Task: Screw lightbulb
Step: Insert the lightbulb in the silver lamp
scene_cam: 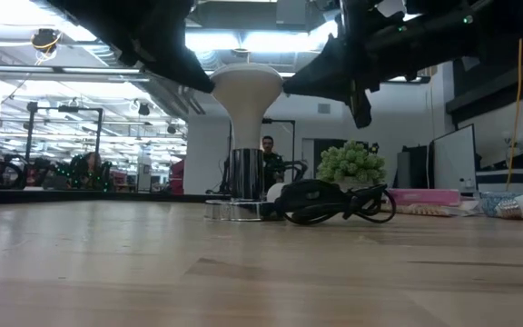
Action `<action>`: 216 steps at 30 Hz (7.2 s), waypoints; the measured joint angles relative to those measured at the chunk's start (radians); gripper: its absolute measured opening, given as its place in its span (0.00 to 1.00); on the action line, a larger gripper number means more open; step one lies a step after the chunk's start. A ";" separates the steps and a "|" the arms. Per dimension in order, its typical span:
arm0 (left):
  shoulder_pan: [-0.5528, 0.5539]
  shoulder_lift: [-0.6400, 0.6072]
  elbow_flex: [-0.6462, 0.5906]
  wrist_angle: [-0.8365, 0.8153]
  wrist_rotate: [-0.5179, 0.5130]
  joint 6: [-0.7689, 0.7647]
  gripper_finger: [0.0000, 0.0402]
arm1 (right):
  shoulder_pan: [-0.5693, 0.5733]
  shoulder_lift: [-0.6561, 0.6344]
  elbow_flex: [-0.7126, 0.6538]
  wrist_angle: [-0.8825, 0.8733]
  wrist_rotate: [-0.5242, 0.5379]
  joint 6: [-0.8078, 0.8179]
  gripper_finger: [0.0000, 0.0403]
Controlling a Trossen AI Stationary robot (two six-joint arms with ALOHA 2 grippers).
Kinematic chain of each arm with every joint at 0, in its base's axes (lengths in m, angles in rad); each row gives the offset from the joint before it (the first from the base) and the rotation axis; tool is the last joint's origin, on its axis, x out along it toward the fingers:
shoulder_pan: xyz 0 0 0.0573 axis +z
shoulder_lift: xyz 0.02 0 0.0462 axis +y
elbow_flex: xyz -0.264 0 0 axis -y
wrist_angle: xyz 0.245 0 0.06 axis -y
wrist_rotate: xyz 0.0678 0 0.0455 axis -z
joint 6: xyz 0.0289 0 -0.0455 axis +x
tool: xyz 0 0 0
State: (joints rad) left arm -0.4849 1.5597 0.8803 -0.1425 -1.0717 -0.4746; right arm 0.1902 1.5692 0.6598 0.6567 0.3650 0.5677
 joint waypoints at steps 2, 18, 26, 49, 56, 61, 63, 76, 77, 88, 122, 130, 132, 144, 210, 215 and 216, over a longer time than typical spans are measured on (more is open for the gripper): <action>0.011 0.000 0.000 -0.010 -0.002 -0.001 0.00 | 0.000 0.000 0.000 0.000 -0.017 0.007 0.01; 0.120 0.000 0.000 -0.029 0.002 0.003 0.00 | 0.047 0.000 0.000 0.009 -0.010 0.012 0.01; 0.056 -0.017 -0.001 -0.109 -0.007 -0.066 0.00 | 0.053 -0.072 0.001 -0.004 -0.025 -0.089 0.01; -0.014 -0.035 -0.001 0.071 0.051 -0.023 0.00 | -0.002 -0.046 0.001 0.002 0.159 -0.212 0.01; 0.035 -0.035 -0.001 0.046 0.051 -0.025 0.00 | -0.001 -0.045 0.001 0.000 0.094 -0.172 0.01; 0.060 -0.035 -0.001 0.030 0.051 -0.024 0.00 | -0.001 -0.045 0.001 -0.002 0.033 -0.102 0.01; 0.071 -0.035 -0.001 0.021 0.051 -0.024 0.00 | -0.001 -0.045 0.001 -0.002 0.025 -0.077 0.01; 0.147 -0.035 -0.006 -0.016 0.050 -0.017 0.00 | 0.000 0.002 0.000 0.101 -0.020 -0.035 0.01; 0.148 -0.035 -0.006 -0.019 0.048 -0.017 0.00 | 0.000 -0.004 0.000 0.118 -0.020 -0.051 0.01; 0.048 -0.062 -0.006 -0.024 -0.012 -0.019 0.00 | -0.003 -0.082 0.000 0.100 0.096 -0.263 0.01; 0.076 0.012 -0.007 0.137 0.058 0.011 0.00 | -0.066 -0.078 0.001 -0.066 0.060 -0.227 0.01; 0.078 0.013 -0.007 0.132 0.024 0.018 0.00 | -0.066 -0.078 0.002 -0.073 0.001 -0.135 0.01; 0.084 0.013 -0.007 0.131 0.021 0.028 0.00 | -0.066 -0.078 0.002 -0.074 -0.005 -0.112 0.01; 0.145 0.013 -0.008 0.121 0.014 0.030 0.00 | -0.050 -0.078 0.002 -0.071 -0.089 -0.011 0.01; 0.184 -0.005 -0.006 0.177 0.056 0.138 0.00 | -0.019 -0.075 0.001 -0.073 -0.041 -0.040 0.01; 0.194 -0.004 -0.006 0.173 0.051 0.139 0.00 | -0.019 -0.074 0.000 -0.066 -0.030 -0.048 0.01; 0.193 -0.004 -0.006 0.172 0.039 0.143 0.00 | -0.019 -0.074 0.000 -0.056 -0.025 -0.053 0.01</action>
State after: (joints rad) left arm -0.2918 1.5558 0.8742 0.0299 -1.0322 -0.3321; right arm 0.1715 1.4952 0.6597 0.6006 0.3398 0.5148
